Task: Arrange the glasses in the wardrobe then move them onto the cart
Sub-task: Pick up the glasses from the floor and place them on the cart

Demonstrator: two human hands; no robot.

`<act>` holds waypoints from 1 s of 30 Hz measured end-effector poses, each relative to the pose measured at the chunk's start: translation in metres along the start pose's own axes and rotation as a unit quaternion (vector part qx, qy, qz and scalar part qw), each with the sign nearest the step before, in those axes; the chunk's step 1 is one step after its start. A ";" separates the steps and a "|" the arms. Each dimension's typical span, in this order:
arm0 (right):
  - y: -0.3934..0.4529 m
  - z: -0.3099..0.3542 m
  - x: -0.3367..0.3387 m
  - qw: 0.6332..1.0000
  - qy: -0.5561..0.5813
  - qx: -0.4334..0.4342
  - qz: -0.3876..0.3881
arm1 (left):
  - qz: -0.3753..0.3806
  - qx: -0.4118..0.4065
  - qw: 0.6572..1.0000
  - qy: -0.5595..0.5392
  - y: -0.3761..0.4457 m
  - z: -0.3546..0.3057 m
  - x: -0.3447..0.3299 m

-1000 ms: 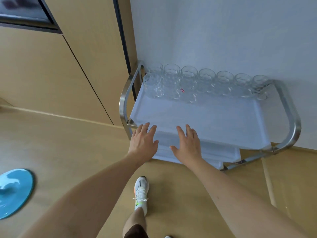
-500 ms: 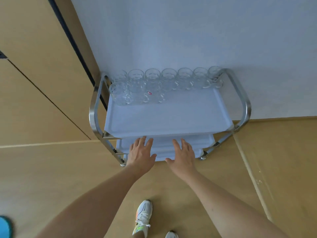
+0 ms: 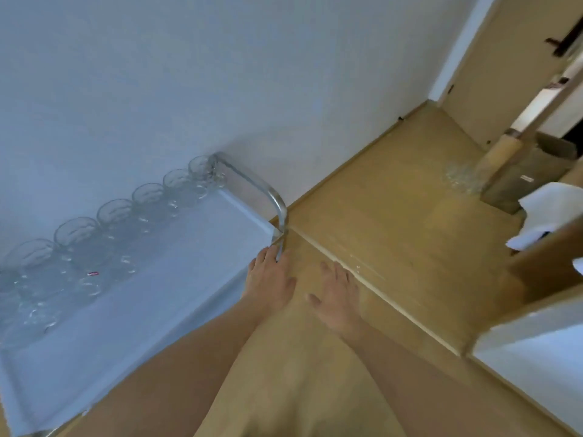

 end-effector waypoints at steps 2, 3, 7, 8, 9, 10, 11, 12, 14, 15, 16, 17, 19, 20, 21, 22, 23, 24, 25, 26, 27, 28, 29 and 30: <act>-0.009 -0.034 0.019 0.999 0.000 -0.040 -0.028 | 0.013 -0.050 0.999 -0.002 0.014 -0.045 -0.008; -0.015 -0.050 0.029 0.997 0.004 -0.059 -0.044 | 0.016 -0.074 0.997 -0.001 0.020 -0.067 -0.012; -0.034 -0.118 0.064 0.985 0.023 -0.146 -0.084 | 0.035 -0.163 0.986 0.018 0.044 -0.155 -0.033; -0.036 -0.136 0.072 0.982 0.028 -0.163 -0.094 | 0.042 -0.180 0.983 0.017 0.050 -0.176 -0.039; -0.038 -0.154 0.080 0.978 0.036 -0.179 -0.104 | 0.047 -0.196 0.979 0.016 0.057 -0.198 -0.044; -0.038 -0.173 0.089 0.973 0.044 -0.195 -0.116 | 0.050 -0.210 0.976 0.015 0.065 -0.219 -0.048; -0.036 -0.191 0.098 0.969 0.049 -0.208 -0.127 | 0.053 -0.223 0.973 0.015 0.074 -0.241 -0.052; -0.033 -0.209 0.108 0.965 0.050 -0.218 -0.138 | 0.053 -0.236 0.970 0.015 0.083 -0.263 -0.055; -0.021 -0.244 0.128 0.959 0.051 -0.233 -0.153 | 0.052 -0.247 0.967 0.015 0.106 -0.304 -0.062; -0.012 -0.261 0.137 0.956 0.055 -0.239 -0.160 | 0.053 -0.246 0.968 0.013 0.119 -0.322 -0.066; -0.004 -0.277 0.145 0.954 0.058 -0.242 -0.165 | 0.055 -0.242 0.969 0.012 0.132 -0.336 -0.071; 0.005 -0.291 0.154 0.953 0.061 -0.245 -0.170 | 0.057 -0.237 0.970 0.013 0.145 -0.350 -0.076; 0.025 -0.318 0.171 0.950 0.065 -0.248 -0.177 | 0.063 -0.234 0.970 0.019 0.170 -0.375 -0.085; 0.034 -0.332 0.179 0.949 0.068 -0.250 -0.178 | 0.065 -0.237 0.969 0.021 0.182 -0.387 -0.089; 0.044 -0.344 0.188 0.949 0.072 -0.251 -0.178 | 0.066 -0.237 0.969 0.022 0.195 -0.400 -0.090; 0.053 -0.355 0.196 0.949 0.073 -0.250 -0.178 | 0.065 -0.237 0.969 0.021 0.207 -0.411 -0.091; 0.064 -0.367 0.206 0.949 0.072 -0.249 -0.178 | 0.066 -0.234 0.970 0.019 0.220 -0.424 -0.091; 0.073 -0.376 0.214 0.949 0.070 -0.249 -0.179 | 0.067 -0.232 0.970 0.017 0.232 -0.434 -0.092; 0.083 -0.385 0.221 0.949 0.070 -0.250 -0.177 | 0.070 -0.229 0.971 0.017 0.244 -0.443 -0.092; 0.089 -0.392 0.226 0.949 0.070 -0.252 -0.175 | 0.073 -0.228 0.971 0.016 0.253 -0.450 -0.093; 0.101 -0.403 0.232 0.949 0.070 -0.255 -0.174 | 0.077 -0.227 0.971 0.014 0.269 -0.461 -0.094; 0.109 -0.410 0.236 0.948 0.071 -0.259 -0.171 | 0.082 -0.225 0.971 0.009 0.280 -0.469 -0.096; 0.120 -0.420 0.241 0.947 0.071 -0.262 -0.169 | 0.086 -0.221 0.972 0.003 0.296 -0.479 -0.097; 0.132 -0.431 0.247 0.946 0.075 -0.266 -0.169 | 0.089 -0.216 0.972 -0.006 0.313 -0.490 -0.097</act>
Point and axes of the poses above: each hand's wrist, its own y-axis towards the middle knuckle, its own x-axis out of the back of the hand, z = x × y, the point moved 9 cm from there along y, towards the middle knuckle, and after that the axes turned 11 degrees about x, right-handed, at the moved point
